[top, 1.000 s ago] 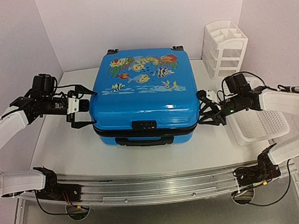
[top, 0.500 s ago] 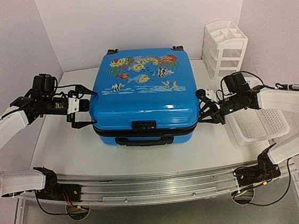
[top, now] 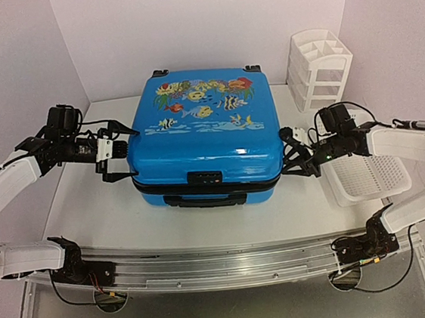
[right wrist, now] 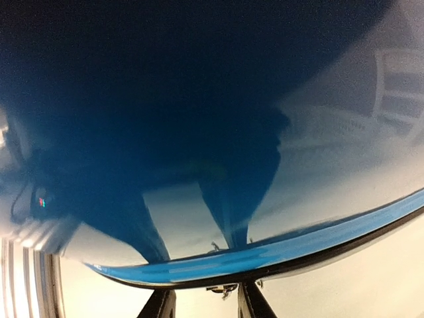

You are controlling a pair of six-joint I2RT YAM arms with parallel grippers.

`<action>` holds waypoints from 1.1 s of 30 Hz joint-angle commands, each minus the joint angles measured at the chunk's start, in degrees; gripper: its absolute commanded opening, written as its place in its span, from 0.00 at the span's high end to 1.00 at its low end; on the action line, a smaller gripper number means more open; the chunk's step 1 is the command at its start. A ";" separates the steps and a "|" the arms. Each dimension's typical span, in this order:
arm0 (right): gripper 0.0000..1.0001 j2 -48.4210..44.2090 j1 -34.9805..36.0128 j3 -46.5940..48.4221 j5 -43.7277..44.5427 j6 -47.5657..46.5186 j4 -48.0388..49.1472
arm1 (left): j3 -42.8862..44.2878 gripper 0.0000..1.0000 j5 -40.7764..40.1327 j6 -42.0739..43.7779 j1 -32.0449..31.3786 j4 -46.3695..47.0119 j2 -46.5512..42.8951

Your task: Open, take out, and arrange the luggage

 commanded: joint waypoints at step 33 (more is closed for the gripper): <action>0.76 4.95 1.17 -2.05 5.59 -2.64 -7.76 | -1.66 0.00 -1.18 0.01 -1.00 -0.31 2.70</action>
